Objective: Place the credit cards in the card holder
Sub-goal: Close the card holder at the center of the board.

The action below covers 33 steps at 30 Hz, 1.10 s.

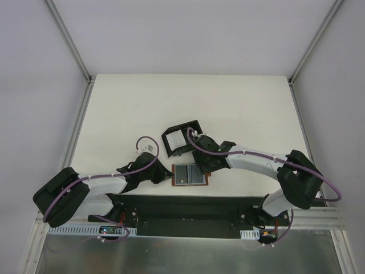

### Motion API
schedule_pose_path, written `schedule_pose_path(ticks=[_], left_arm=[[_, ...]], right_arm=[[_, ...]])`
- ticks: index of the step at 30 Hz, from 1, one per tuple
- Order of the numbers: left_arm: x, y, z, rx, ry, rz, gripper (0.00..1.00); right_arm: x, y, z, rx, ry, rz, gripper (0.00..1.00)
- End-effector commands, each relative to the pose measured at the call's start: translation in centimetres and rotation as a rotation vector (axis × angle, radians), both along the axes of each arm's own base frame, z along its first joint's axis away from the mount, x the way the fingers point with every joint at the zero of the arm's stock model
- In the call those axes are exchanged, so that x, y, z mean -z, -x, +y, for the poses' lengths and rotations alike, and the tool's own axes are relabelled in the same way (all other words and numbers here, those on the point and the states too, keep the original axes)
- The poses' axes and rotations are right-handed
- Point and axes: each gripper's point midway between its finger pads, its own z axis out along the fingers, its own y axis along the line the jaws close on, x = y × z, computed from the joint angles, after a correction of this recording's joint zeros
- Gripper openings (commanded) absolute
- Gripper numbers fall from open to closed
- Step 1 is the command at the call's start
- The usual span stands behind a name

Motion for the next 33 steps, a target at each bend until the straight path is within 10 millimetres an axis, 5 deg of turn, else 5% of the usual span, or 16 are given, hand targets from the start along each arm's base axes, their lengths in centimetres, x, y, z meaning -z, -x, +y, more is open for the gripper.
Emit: schedule_pose_path(ticks=[1, 16, 22, 33], left_arm=[[4.1, 2.8, 3.9, 0.018, -0.200, 0.096, 0.00], [4.3, 3.1, 4.2, 0.019, -0.201, 0.095, 0.00], [4.3, 3.3, 4.4, 0.023, -0.201, 0.091, 0.00], [4.3, 3.2, 4.9, 0.019, -0.212, 0.063, 0.00]], right_arm=[[-0.3, -0.4, -0.6, -0.005, 0.074, -0.026, 0.56], [-0.4, -0.1, -1.8, 0.031, 0.120, -0.048, 0.42], [-0.4, 0.1, -2.3, 0.052, 0.115, -0.055, 0.29], [-0.2, 0.6, -3.0, 0.080, 0.093, -0.060, 0.24]])
